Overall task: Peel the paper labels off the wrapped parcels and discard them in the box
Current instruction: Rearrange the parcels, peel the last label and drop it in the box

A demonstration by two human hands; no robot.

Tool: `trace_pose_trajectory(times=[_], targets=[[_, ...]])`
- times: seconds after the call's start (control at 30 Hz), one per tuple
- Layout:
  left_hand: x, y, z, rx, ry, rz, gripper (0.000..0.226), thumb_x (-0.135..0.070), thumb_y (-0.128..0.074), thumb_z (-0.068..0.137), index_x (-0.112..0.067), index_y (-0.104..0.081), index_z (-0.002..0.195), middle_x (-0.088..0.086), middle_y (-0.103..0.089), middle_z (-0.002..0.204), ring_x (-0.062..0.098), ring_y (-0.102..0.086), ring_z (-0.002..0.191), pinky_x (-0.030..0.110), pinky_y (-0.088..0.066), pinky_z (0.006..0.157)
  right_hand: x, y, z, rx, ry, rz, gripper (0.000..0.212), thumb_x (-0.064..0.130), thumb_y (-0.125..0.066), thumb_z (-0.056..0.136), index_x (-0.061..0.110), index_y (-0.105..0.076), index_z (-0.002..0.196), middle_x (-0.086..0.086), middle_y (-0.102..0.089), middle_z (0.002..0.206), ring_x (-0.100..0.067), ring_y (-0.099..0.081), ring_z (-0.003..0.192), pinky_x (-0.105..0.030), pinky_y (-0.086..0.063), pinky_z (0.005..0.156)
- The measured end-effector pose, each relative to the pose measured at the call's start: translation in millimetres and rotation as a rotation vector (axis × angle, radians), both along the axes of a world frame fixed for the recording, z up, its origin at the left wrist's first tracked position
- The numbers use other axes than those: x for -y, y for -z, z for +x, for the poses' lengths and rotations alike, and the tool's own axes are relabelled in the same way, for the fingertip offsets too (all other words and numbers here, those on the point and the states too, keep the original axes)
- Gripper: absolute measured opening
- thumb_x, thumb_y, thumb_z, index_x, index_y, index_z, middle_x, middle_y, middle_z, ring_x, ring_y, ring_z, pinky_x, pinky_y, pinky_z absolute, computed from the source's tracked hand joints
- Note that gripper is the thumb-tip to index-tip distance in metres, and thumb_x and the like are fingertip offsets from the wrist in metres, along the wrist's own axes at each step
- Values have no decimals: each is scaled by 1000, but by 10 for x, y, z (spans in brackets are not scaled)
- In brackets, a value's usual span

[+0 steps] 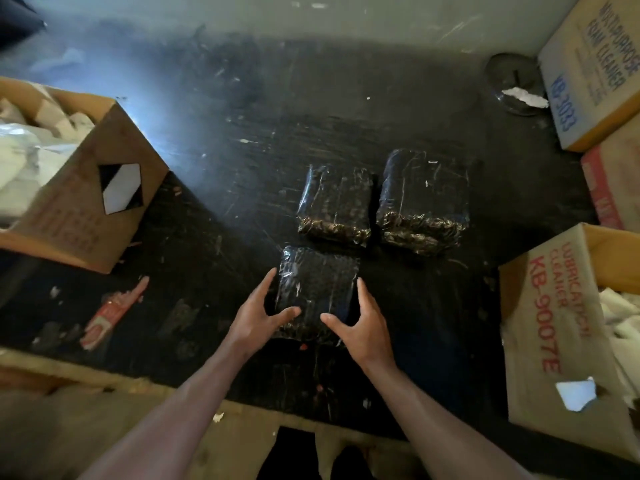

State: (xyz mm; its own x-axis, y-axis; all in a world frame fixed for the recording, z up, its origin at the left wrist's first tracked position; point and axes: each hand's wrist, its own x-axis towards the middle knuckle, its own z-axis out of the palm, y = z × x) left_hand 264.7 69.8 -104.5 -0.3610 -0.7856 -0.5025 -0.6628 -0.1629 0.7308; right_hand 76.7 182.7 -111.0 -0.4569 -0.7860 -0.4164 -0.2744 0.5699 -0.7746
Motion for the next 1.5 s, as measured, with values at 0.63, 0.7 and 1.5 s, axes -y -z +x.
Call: trace_pose_trajectory(times=[0.63, 0.7, 1.5], targets=[[726, -330, -283, -193, 55, -161, 101, -49, -85, 68, -37, -31, 153, -11, -48, 148, 1, -41, 134, 24, -35, 109, 536, -395, -59, -125, 218, -192, 101, 49, -80, 79, 16, -25, 158, 2, -45, 156, -6, -42, 142, -32, -39, 116], [1004, -436, -471, -200, 70, -195, 101, -50, -84, 69, -38, -31, 153, -10, -46, 150, 5, -39, 137, 30, -33, 112, 798, -509, -190, -179, 235, -209, 102, 51, -78, 79, 15, -25, 158, -1, -44, 157, -9, -40, 144, -34, -38, 117], [1808, -343, -1332, -255, 40, -188, 78, -44, -77, 83, -26, -41, 150, -5, -62, 135, 11, -58, 123, 34, -48, 103, 1710, -671, -820, -388, 154, -75, 86, 40, -72, 90, 8, -28, 157, -9, -32, 163, -20, -29, 150, -31, -27, 119]])
